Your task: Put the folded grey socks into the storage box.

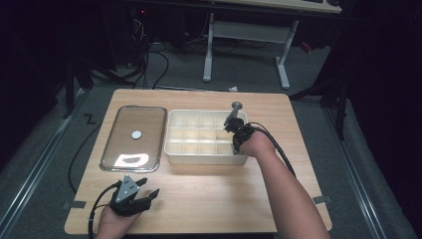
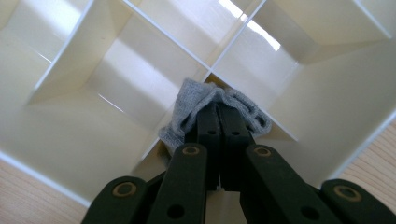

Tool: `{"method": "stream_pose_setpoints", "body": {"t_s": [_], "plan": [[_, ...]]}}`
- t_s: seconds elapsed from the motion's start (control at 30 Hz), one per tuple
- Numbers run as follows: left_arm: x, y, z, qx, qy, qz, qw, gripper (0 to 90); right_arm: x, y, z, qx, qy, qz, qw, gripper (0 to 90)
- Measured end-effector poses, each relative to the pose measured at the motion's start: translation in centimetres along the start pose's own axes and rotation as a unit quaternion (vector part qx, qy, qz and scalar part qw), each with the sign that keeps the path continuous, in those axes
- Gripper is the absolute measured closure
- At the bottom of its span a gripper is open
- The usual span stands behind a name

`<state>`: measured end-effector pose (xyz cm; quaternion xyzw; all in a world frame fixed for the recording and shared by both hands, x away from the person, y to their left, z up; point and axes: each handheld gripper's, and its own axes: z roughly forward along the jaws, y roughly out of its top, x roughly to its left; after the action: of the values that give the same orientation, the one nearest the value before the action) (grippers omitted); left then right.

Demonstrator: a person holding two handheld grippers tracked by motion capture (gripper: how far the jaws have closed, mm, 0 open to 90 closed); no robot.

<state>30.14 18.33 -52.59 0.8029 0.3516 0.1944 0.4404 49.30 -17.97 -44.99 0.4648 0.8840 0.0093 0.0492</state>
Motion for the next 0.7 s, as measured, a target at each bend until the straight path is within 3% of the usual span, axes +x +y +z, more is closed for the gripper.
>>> {"method": "stream_pose_setpoints", "body": {"t_s": [0.27,0.53,0.7], "plan": [[-0.1,0.0,0.1,0.002,-0.002,0.001,1.0,40.0,-0.3,0.2,1.7,0.015,0.02,0.022,0.9995,90.0],[-0.3,0.1,0.2,0.005,-0.005,0.004,1.0,39.9,-0.5,0.3,2.1,0.017,0.028,0.033,0.9989,90.0],[-0.4,0.1,0.3,0.005,-0.006,0.005,1.0,39.9,-0.5,0.3,2.2,0.016,0.028,0.026,0.9991,90.0]]}}
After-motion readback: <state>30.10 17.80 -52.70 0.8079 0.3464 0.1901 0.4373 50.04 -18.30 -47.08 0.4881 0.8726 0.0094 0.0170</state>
